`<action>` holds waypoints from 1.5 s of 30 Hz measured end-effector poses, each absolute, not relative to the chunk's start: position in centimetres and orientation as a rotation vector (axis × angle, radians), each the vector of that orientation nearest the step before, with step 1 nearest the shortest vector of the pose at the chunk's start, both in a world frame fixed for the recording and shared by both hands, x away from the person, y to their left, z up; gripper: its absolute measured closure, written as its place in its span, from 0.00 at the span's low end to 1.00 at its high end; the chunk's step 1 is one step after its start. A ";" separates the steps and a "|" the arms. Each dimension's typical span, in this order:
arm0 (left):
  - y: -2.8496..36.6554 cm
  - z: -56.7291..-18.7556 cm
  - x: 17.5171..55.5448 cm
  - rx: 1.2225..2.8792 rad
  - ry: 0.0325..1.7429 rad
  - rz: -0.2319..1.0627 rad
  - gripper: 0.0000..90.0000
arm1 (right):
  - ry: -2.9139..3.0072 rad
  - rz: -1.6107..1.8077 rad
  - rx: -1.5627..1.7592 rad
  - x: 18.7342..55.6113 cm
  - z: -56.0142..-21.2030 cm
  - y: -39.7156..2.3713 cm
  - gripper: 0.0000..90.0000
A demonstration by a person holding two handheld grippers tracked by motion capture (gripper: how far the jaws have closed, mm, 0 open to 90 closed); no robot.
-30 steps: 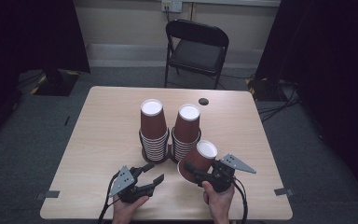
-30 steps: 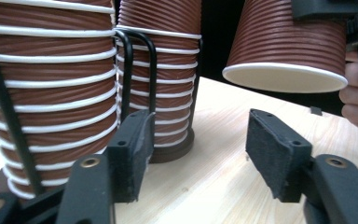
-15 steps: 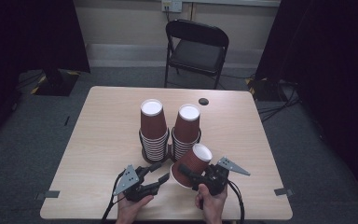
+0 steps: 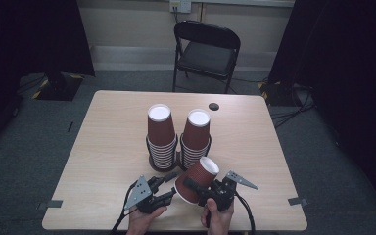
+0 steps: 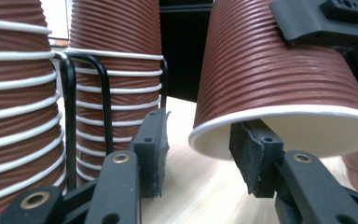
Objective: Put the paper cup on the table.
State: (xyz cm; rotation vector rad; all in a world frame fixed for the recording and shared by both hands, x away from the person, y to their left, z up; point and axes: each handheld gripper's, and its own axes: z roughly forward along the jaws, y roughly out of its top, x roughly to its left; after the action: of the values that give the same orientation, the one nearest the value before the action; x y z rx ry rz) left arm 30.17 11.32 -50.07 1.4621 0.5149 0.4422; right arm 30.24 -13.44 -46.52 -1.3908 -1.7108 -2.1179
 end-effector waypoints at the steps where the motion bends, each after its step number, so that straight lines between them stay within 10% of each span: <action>1: 11.3 -50.1 30.2 1.462 0.515 0.442 0.63 | -1.705 -2.113 -1.393 30.2 -46.6 -13.4 0.18; 24: 10.3 -50.0 30.1 1.393 0.505 0.534 0.93 | -1.704 -2.029 -1.320 30.5 -46.6 -11.7 0.14; 45: 11.1 -49.8 30.2 1.422 0.519 0.383 0.95 | -1.765 -2.154 -1.359 31.3 -45.1 -13.0 0.14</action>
State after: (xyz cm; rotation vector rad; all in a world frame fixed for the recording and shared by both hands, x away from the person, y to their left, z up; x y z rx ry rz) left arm 30.16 11.13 -49.83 1.4216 0.5193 0.3829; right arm 31.34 -13.05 -45.06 -1.3589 -1.7653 -2.1544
